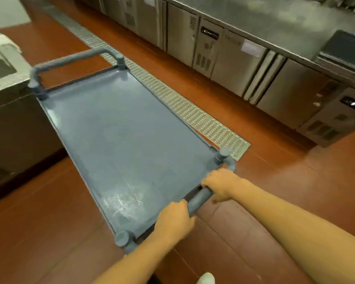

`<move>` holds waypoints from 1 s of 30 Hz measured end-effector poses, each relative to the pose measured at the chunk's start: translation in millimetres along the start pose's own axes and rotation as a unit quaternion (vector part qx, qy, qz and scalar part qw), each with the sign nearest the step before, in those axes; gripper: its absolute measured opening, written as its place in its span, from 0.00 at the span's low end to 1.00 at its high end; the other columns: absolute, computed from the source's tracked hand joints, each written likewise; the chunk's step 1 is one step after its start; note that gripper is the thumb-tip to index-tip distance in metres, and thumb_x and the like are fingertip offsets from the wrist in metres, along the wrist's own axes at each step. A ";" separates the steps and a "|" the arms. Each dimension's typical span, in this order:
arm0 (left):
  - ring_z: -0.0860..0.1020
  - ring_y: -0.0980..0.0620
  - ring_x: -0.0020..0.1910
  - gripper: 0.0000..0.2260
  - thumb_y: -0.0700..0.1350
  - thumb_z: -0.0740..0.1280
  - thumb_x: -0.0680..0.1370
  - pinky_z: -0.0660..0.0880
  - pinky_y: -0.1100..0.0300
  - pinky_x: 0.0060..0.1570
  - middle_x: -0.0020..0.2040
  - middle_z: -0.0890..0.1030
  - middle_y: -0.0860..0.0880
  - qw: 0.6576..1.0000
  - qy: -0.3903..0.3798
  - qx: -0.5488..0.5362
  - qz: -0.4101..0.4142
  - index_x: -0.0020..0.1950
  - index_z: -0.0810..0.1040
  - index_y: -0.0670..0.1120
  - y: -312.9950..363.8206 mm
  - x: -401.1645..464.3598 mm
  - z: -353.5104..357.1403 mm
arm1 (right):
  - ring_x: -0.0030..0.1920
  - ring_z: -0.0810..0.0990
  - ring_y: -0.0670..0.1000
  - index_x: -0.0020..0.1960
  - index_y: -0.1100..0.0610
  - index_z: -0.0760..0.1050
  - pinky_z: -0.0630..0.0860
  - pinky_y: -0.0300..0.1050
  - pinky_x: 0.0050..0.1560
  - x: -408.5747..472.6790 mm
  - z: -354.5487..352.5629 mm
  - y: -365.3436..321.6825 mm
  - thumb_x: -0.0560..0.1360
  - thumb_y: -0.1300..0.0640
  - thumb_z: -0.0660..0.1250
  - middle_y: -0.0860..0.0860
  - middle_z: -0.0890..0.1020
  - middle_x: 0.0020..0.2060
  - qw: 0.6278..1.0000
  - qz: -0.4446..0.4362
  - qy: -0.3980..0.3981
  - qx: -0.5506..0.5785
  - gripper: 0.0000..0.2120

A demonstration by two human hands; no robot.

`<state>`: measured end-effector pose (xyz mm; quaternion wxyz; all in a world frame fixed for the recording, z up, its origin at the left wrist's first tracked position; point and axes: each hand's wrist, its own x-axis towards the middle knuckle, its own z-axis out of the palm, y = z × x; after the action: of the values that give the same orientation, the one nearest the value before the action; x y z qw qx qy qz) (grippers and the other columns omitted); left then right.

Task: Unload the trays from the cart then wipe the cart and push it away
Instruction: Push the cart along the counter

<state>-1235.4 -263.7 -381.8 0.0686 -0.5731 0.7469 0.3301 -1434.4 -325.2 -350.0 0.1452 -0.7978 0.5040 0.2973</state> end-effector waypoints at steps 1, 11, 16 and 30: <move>0.82 0.42 0.46 0.17 0.58 0.67 0.77 0.81 0.48 0.45 0.49 0.83 0.45 1.000 0.015 0.013 -0.007 0.58 0.77 0.48 4.4 0.9 3.0 | 0.46 0.79 0.55 0.54 0.49 0.78 0.68 0.48 0.43 4.0 3.9 2.0 0.72 0.45 0.72 0.50 0.82 0.47 1.000 -0.007 0.003 -0.017 0.14; 0.81 0.41 0.45 0.12 0.51 0.66 0.76 0.80 0.50 0.44 0.49 0.82 0.44 0.996 0.035 0.036 -0.068 0.57 0.77 0.47 76.9 48.6 4.6 | 0.34 0.79 0.53 0.41 0.51 0.78 0.72 0.44 0.34 18.8 22.3 86.5 0.66 0.51 0.69 0.50 0.81 0.33 0.996 -0.024 0.082 -0.036 0.05; 0.80 0.40 0.44 0.12 0.51 0.66 0.76 0.81 0.49 0.45 0.47 0.82 0.44 0.996 0.047 0.011 -0.078 0.55 0.77 0.47 125.4 106.8 0.2 | 0.33 0.78 0.53 0.39 0.51 0.76 0.70 0.45 0.37 40.4 13.9 159.4 0.66 0.52 0.69 0.50 0.79 0.32 0.995 -0.031 0.087 -0.036 0.04; 0.74 0.42 0.40 0.09 0.44 0.66 0.74 0.73 0.54 0.40 0.43 0.75 0.47 0.994 0.067 -0.026 -0.086 0.54 0.77 0.46 292.0 295.0 -21.0 | 0.35 0.78 0.54 0.35 0.50 0.69 0.71 0.44 0.40 85.9 -19.6 398.4 0.67 0.52 0.70 0.48 0.73 0.29 0.996 -0.039 0.062 -0.057 0.10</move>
<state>-1591.2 -478.3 -386.4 0.0314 -0.6575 0.6889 0.3035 -1755.7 -576.4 -360.9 0.0792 -0.8407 0.4627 0.2698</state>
